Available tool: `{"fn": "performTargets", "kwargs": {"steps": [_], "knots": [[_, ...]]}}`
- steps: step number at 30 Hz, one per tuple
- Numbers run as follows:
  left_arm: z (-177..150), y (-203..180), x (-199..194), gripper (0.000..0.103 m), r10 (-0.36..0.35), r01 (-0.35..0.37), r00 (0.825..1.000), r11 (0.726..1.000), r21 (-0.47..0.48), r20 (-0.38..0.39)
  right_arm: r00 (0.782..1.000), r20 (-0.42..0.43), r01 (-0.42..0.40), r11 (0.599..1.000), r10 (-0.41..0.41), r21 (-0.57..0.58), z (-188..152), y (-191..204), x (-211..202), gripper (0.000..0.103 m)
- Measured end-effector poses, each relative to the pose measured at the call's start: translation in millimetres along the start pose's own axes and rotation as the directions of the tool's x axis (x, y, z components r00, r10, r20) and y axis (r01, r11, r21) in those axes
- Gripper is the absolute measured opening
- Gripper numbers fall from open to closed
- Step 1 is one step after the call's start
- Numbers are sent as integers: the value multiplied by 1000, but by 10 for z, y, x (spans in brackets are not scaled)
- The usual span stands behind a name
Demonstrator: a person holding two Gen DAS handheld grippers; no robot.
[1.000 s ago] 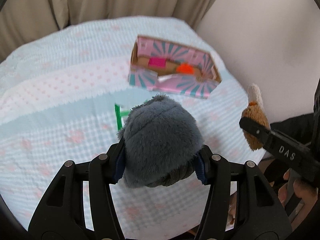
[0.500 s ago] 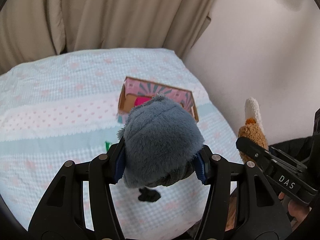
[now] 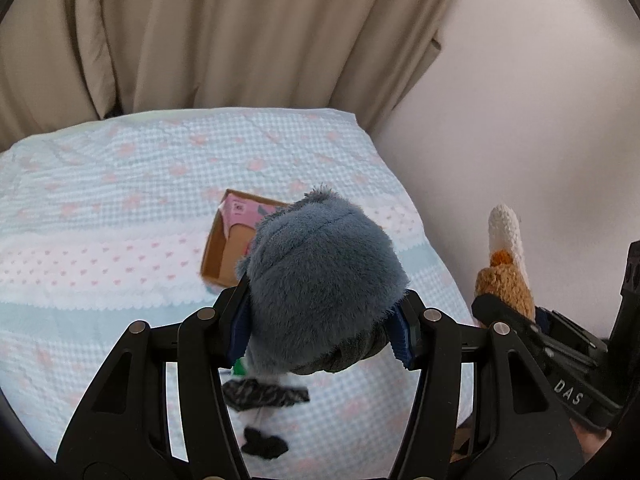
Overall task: Organize soft objects
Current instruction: 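Carry the grey ball and brown plush into the box and open both grippers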
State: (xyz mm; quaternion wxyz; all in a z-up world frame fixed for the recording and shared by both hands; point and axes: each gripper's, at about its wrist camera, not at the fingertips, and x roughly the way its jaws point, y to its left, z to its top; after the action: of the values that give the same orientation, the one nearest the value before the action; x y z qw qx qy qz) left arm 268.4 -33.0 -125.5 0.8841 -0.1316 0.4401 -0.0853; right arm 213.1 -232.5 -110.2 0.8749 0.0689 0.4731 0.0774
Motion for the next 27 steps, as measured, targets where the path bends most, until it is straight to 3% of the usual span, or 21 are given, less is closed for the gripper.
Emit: {"fn": "performTargets", "kwargs": {"steps": [8, 16, 27], "knots": [[326, -56, 886, 52, 71, -75, 995, 996, -44, -69, 994, -96, -49, 998, 44, -43, 317, -465, 707, 40], [492, -18, 1802, 52, 99, -114, 981, 990, -82, -169, 975, -209, -86, 995, 73, -53, 358, -827, 1511, 40], [289, 33, 2928, 52, 144, -156, 934, 988, -12, -326, 948, -313, -87, 994, 61, -72, 24, -1001, 2330, 40]]}}
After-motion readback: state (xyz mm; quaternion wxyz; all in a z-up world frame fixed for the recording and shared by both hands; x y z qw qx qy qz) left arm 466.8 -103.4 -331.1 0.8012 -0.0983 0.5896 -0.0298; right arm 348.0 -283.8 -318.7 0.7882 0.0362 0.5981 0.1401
